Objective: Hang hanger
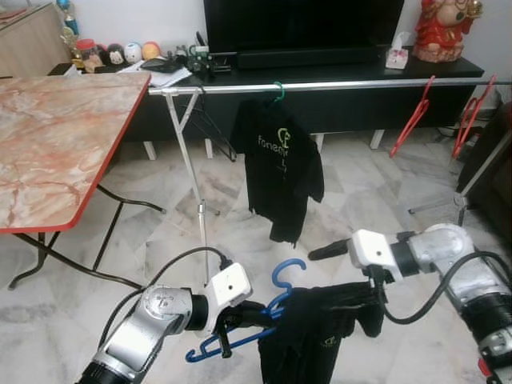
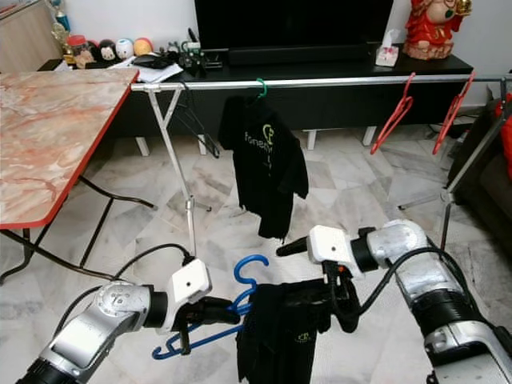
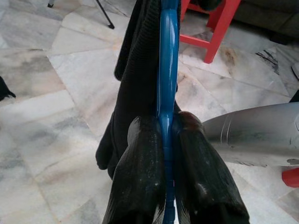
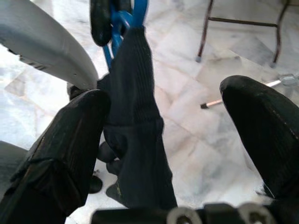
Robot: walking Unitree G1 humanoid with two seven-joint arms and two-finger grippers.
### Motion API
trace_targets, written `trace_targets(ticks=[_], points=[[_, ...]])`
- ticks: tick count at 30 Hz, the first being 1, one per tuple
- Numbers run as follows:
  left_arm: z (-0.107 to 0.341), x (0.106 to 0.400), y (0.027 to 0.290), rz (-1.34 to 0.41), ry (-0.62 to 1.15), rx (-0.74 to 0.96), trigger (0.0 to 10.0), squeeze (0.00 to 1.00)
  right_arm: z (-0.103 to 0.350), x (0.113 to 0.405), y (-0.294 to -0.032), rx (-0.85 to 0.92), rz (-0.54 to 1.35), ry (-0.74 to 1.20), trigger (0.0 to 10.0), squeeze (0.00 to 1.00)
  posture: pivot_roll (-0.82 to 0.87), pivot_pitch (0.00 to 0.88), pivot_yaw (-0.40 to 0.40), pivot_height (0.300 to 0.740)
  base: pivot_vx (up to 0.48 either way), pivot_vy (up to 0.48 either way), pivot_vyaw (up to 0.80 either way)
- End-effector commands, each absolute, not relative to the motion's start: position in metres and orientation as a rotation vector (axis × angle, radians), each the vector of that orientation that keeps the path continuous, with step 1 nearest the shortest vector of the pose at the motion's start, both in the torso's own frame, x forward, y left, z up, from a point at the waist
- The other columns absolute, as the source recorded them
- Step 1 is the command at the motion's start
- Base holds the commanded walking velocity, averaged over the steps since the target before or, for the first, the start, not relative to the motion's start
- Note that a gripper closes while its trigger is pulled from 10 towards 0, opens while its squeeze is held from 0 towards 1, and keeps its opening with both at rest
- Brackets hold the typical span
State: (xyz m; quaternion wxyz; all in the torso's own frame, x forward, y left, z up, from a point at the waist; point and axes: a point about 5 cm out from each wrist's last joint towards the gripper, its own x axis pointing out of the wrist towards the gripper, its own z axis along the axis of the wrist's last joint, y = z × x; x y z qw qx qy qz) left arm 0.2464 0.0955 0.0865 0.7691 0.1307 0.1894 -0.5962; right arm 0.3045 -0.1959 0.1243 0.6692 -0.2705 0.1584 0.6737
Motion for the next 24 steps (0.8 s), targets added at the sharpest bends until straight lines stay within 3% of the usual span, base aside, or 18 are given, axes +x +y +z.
trace_targets(ticks=[1, 21, 22, 23, 24], points=[[0.100, 0.249, 0.091, -1.319, 0.349, 0.309, 10.0, 0.00, 0.127, 0.307, -0.192, -0.647, 1.558, 0.364, 10.0, 0.00, -0.15, 0.000, 0.014, 0.740, 0.000, 0.000, 0.00], [0.103, 0.252, 0.086, -1.317, 0.331, 0.319, 10.0, 0.00, 0.101, 0.304, -0.185, -0.701, 1.601, 0.487, 10.0, 0.00, -0.13, 0.000, 0.009, 0.740, 0.000, 0.000, 0.00], [0.103, 0.252, 0.086, -1.316, 0.330, 0.319, 10.0, 0.00, 0.100, 0.304, -0.184, -0.698, 1.599, 0.488, 8.7, 0.00, -0.13, 0.000, 0.009, 0.740, 0.000, 0.000, 0.00], [0.103, 0.253, 0.086, -1.315, 0.329, 0.319, 10.0, 0.00, 0.099, 0.304, -0.183, -0.698, 1.601, 0.490, 3.8, 0.00, -0.14, 0.000, 0.011, 0.740, 0.000, 0.000, 0.00], [0.103, 0.253, 0.086, -1.315, 0.329, 0.319, 10.0, 0.00, 0.099, 0.304, -0.183, -0.698, 1.601, 0.490, 3.8, 0.00, -0.14, 0.000, 0.011, 0.740, 0.000, 0.000, 0.00]])
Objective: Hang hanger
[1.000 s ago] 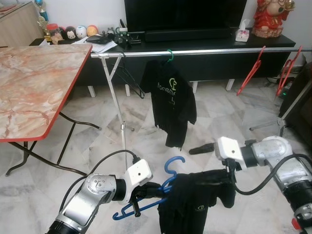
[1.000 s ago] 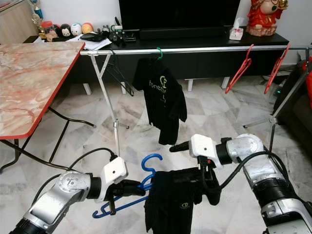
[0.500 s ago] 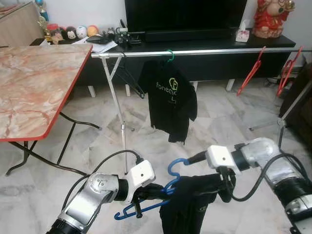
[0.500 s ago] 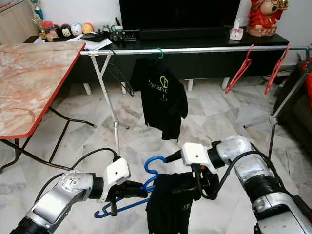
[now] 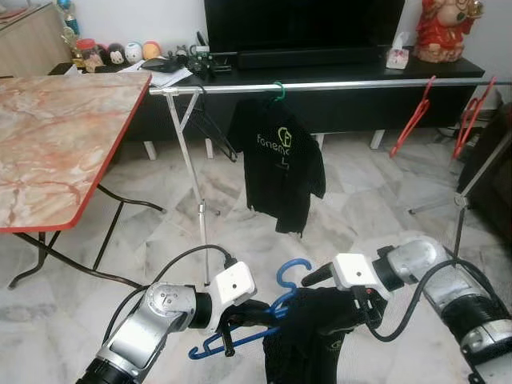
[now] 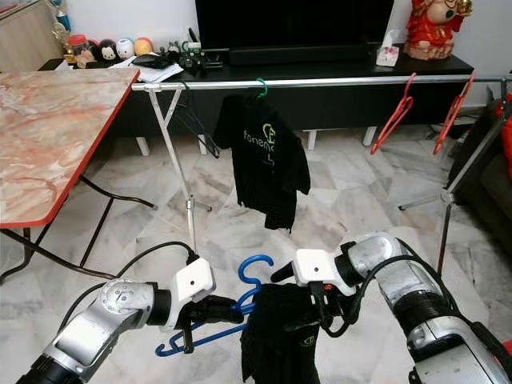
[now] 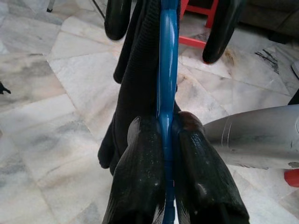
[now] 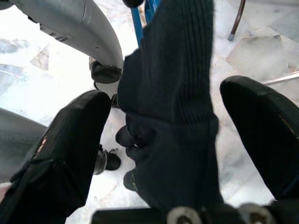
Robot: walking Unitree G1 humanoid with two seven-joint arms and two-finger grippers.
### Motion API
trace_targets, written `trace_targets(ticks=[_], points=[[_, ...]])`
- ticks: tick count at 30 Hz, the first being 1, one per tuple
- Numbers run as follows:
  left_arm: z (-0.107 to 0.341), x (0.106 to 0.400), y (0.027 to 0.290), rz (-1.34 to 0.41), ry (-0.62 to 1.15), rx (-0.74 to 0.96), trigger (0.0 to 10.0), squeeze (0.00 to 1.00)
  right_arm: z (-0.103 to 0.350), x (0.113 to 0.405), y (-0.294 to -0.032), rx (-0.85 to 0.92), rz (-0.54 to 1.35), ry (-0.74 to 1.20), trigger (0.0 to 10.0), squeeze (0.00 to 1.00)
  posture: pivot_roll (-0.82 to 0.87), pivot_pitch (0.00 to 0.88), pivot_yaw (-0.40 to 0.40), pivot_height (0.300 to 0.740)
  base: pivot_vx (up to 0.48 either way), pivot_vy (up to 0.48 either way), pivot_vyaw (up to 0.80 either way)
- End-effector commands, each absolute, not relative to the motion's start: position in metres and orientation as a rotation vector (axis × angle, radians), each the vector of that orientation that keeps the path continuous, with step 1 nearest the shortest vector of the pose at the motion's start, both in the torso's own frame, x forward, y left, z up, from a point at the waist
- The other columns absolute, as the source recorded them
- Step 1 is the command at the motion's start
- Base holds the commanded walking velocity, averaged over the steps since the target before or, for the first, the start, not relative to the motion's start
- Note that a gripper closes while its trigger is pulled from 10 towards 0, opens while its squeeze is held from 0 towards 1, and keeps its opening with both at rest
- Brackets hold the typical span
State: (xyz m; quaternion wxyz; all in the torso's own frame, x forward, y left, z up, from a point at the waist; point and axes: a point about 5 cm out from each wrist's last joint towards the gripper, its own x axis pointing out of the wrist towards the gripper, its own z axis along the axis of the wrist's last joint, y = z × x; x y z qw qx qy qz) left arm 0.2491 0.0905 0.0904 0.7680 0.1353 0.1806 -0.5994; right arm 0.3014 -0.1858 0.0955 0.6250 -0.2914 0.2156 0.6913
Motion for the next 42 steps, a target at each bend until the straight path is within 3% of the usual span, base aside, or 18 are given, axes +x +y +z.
trace_targets(ticks=[1, 42], points=[[0.103, 0.253, 0.086, -1.313, 0.327, 0.320, 10.0, 0.00, 0.099, 0.305, -0.181, -0.691, 1.602, 0.487, 0.2, 0.00, -0.13, 0.000, 0.009, 0.740, 0.000, 0.000, 0.00], [0.106, 0.256, 0.082, -1.304, 0.305, 0.331, 10.0, 0.00, 0.088, 0.301, -0.178, -0.694, 1.661, 0.543, 0.0, 0.00, -0.13, 0.000, 0.006, 0.740, 0.000, 0.000, 0.00]])
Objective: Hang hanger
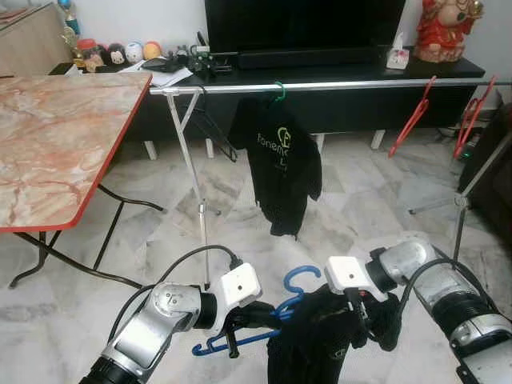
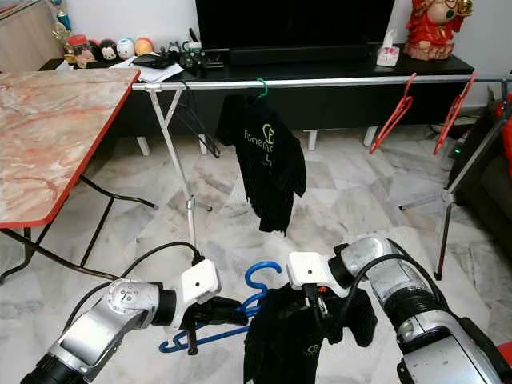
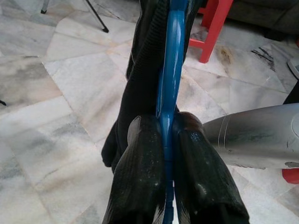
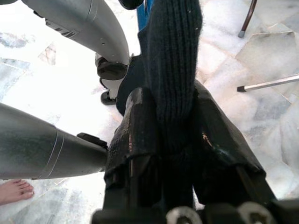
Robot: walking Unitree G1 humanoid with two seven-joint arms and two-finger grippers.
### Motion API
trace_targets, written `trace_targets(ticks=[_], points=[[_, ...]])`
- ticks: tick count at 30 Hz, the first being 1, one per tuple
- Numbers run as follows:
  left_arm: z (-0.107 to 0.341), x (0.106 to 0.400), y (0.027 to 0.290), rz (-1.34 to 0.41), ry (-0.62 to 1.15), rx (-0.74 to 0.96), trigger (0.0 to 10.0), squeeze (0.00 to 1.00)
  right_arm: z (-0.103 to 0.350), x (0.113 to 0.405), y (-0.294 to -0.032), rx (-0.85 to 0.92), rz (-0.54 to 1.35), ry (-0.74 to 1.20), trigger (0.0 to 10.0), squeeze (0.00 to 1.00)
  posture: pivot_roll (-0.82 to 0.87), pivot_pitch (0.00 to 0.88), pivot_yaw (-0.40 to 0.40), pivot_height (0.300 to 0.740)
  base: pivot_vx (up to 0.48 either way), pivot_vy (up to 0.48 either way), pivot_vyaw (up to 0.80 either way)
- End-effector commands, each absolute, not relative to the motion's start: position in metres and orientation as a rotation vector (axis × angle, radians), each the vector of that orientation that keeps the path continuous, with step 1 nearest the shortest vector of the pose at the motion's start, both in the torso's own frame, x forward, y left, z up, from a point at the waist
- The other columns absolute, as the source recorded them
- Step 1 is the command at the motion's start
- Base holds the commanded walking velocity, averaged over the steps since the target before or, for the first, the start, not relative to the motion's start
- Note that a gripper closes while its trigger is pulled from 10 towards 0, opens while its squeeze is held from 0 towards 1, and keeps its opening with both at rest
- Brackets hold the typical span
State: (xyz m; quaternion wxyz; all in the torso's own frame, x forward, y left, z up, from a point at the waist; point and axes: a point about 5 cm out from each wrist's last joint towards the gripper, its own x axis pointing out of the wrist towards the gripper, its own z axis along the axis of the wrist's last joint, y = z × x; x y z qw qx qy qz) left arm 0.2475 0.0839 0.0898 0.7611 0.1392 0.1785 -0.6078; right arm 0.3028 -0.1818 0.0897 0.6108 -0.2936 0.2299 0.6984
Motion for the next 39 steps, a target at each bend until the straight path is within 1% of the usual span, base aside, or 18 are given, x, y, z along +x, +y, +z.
trace_targets(ticks=[1, 18, 19, 21, 22, 23, 24, 34, 39], points=[[0.106, 0.257, 0.082, -1.301, 0.303, 0.332, 10.0, 0.00, 0.088, 0.301, -0.178, -0.694, 1.661, 0.544, 0.0, 0.00, -0.13, 0.000, 0.006, 0.740, 0.000, 0.000, 0.00], [0.106, 0.260, 0.083, -1.277, 0.288, 0.362, 10.0, 0.00, 0.083, 0.298, -0.174, -0.692, 1.680, 0.554, 0.0, 0.00, -0.13, 0.000, 0.008, 0.740, 0.000, 0.000, 0.00], [0.106, 0.259, 0.083, -1.284, 0.291, 0.356, 10.0, 0.10, 0.082, 0.297, -0.174, -0.695, 1.686, 0.559, 0.0, 0.00, -0.13, 0.000, 0.009, 0.740, 0.000, 0.000, 0.00], [0.106, 0.259, 0.083, -1.287, 0.292, 0.355, 10.0, 0.10, 0.081, 0.296, -0.174, -0.696, 1.688, 0.560, 0.0, 0.00, -0.13, 0.000, 0.009, 0.740, 0.000, 0.000, 0.00], [0.106, 0.259, 0.083, -1.289, 0.291, 0.356, 10.0, 0.68, 0.081, 0.296, -0.174, -0.696, 1.686, 0.559, 0.0, 0.00, -0.13, 0.000, 0.009, 0.740, 0.000, 0.000, 0.00], [0.106, 0.259, 0.083, -1.290, 0.290, 0.356, 10.0, 0.87, 0.081, 0.296, -0.174, -0.695, 1.683, 0.559, 0.0, 0.00, -0.13, 0.000, 0.009, 0.740, 0.000, 0.000, 0.00], [0.106, 0.259, 0.083, -1.296, 0.284, 0.359, 10.0, 1.00, 0.081, 0.297, -0.173, -0.694, 1.682, 0.560, 0.0, 0.00, -0.13, 0.000, 0.009, 0.740, 0.000, 0.000, 0.00], [0.108, 0.259, 0.086, -1.306, 0.283, 0.367, 10.0, 1.00, 0.078, 0.297, -0.173, -0.721, 1.663, 0.570, 0.0, 0.00, -0.13, 0.000, 0.011, 0.740, 0.000, 0.000, 0.00], [0.113, 0.264, 0.101, -1.271, 0.285, 0.390, 10.0, 1.00, 0.074, 0.299, -0.179, -0.766, 1.595, 0.596, 0.0, 0.00, -0.13, 0.000, 0.013, 0.740, 0.000, 0.000, 0.00]])
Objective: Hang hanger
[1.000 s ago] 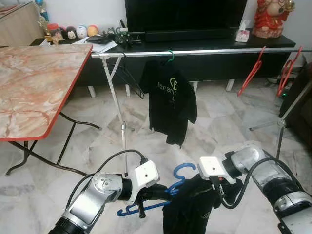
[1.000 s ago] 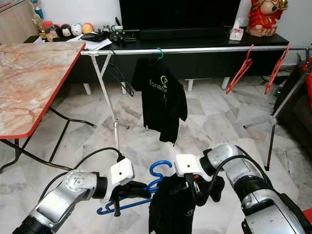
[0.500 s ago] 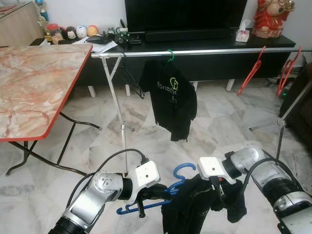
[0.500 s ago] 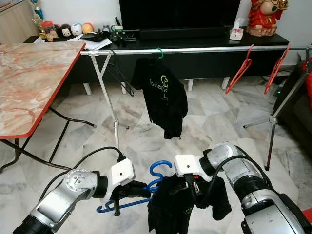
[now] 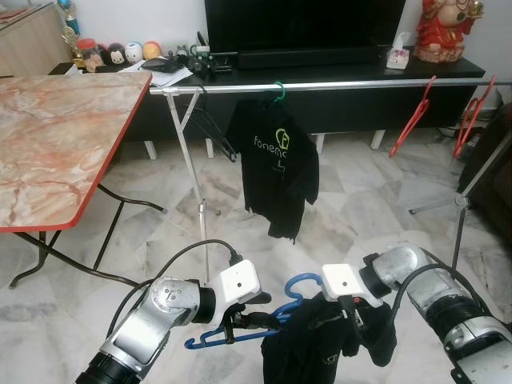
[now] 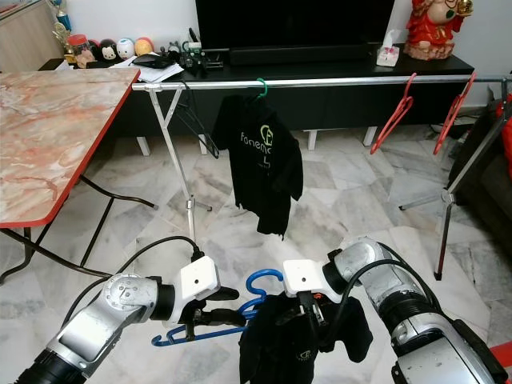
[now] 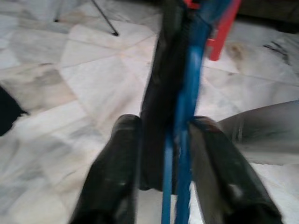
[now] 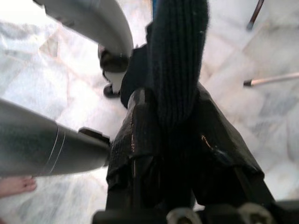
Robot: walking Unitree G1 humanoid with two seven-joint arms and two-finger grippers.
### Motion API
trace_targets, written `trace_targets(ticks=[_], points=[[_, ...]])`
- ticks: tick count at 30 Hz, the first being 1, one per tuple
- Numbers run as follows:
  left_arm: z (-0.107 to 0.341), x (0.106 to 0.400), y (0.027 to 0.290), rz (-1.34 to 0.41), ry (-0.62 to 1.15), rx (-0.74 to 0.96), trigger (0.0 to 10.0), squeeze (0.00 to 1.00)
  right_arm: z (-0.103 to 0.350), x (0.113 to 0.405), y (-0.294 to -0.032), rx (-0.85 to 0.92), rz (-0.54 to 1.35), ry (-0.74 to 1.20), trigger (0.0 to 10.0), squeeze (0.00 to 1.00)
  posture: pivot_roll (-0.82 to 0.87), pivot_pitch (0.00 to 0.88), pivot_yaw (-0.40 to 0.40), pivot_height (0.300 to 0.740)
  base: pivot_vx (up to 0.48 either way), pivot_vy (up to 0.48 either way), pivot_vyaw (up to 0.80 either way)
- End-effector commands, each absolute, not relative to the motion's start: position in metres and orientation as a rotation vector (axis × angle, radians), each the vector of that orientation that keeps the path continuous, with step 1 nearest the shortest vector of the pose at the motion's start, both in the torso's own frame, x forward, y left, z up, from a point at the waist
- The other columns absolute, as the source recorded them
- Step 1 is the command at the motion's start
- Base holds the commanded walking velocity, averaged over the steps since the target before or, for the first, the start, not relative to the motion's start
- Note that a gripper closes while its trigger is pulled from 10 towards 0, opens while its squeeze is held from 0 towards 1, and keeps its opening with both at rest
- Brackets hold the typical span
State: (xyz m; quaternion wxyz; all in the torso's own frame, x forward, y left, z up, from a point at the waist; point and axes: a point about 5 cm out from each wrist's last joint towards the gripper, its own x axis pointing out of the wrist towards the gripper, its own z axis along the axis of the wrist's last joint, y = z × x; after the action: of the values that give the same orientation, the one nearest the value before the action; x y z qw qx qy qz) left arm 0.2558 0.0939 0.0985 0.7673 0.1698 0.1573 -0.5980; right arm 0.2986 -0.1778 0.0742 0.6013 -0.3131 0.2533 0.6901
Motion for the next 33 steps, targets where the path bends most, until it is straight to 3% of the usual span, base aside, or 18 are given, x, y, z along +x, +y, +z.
trace_targets(ticks=[1, 10, 21, 27, 28, 33], points=[[0.114, 0.265, 0.104, -1.259, 0.284, 0.394, 10.0, 1.00, 0.073, 0.299, -0.181, -0.778, 1.585, 0.602, 0.0, 0.00, -0.13, 0.000, 0.012, 0.740, 0.000, 0.000, 0.00], [0.126, 0.278, 0.136, -1.109, 0.271, 0.406, 10.0, 1.00, 0.064, 0.308, -0.184, -0.836, 1.377, 0.592, 0.0, 0.00, -0.13, 0.000, 0.017, 0.740, 0.000, 0.000, 0.00], [0.125, 0.296, 0.184, -0.643, 0.190, 0.349, 10.0, 1.00, 0.068, 0.333, -0.171, -0.830, 1.012, 0.461, 0.0, 0.00, -0.13, 0.000, 0.034, 0.740, 0.000, 0.000, 0.00], [0.120, 0.295, 0.189, -0.534, 0.163, 0.333, 10.0, 1.00, 0.074, 0.343, -0.171, -0.841, 0.902, 0.438, 0.0, 0.00, -0.13, 0.000, 0.038, 0.740, 0.000, 0.000, 0.00], [0.117, 0.294, 0.188, -0.527, 0.162, 0.323, 10.0, 0.00, 0.078, 0.346, -0.170, -0.827, 0.872, 0.421, 0.0, 0.00, -0.13, 0.000, 0.042, 0.740, 0.000, 0.000, 0.00], [0.112, 0.292, 0.185, -0.507, 0.155, 0.308, 10.0, 0.00, 0.084, 0.352, -0.168, -0.807, 0.817, 0.395, 0.0, 0.00, -0.13, 0.000, 0.042, 0.740, 0.000, 0.000, 0.00]])
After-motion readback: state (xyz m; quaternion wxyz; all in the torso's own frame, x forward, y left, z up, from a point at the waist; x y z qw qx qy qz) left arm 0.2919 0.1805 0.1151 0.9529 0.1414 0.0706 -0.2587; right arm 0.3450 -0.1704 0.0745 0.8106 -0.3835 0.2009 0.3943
